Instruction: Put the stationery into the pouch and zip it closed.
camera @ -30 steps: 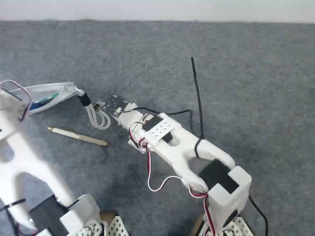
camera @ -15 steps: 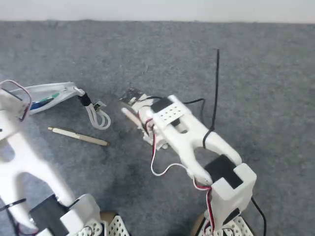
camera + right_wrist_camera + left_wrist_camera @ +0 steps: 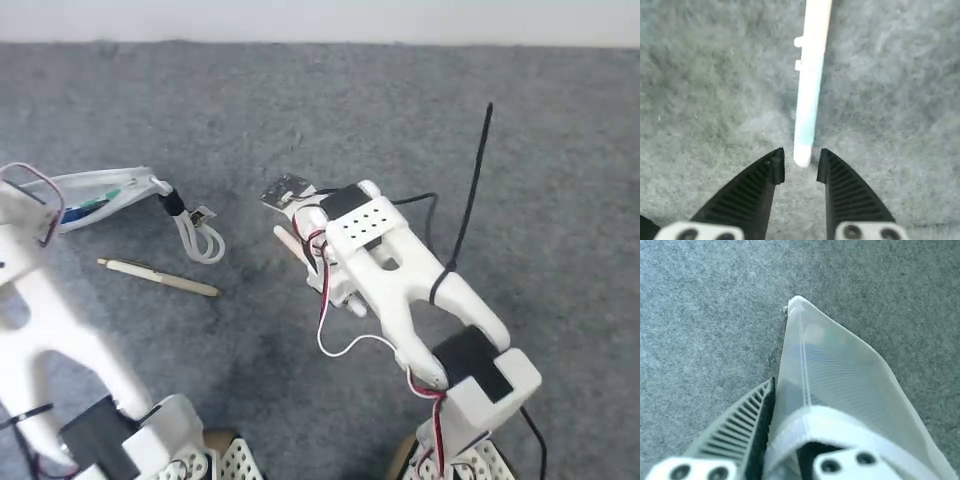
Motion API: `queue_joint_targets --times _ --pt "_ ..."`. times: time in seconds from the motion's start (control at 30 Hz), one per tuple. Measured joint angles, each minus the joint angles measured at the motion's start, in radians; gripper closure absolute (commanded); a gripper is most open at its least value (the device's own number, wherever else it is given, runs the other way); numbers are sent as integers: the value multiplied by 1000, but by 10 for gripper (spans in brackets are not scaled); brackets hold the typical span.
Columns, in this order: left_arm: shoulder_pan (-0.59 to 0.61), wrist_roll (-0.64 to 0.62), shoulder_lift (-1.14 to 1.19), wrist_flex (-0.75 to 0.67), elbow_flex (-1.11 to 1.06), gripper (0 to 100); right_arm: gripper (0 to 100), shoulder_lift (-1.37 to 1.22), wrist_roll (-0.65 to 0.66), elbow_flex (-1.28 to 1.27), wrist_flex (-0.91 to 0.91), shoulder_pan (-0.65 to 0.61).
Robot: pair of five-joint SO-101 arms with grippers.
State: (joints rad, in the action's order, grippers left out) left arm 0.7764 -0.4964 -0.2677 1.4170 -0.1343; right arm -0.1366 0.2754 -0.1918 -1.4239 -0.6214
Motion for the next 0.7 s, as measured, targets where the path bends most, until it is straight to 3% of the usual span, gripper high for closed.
queue_joint_targets --times 0.7 --pt "0 0 0 0 0 988 888 32 0 0 196 -2"
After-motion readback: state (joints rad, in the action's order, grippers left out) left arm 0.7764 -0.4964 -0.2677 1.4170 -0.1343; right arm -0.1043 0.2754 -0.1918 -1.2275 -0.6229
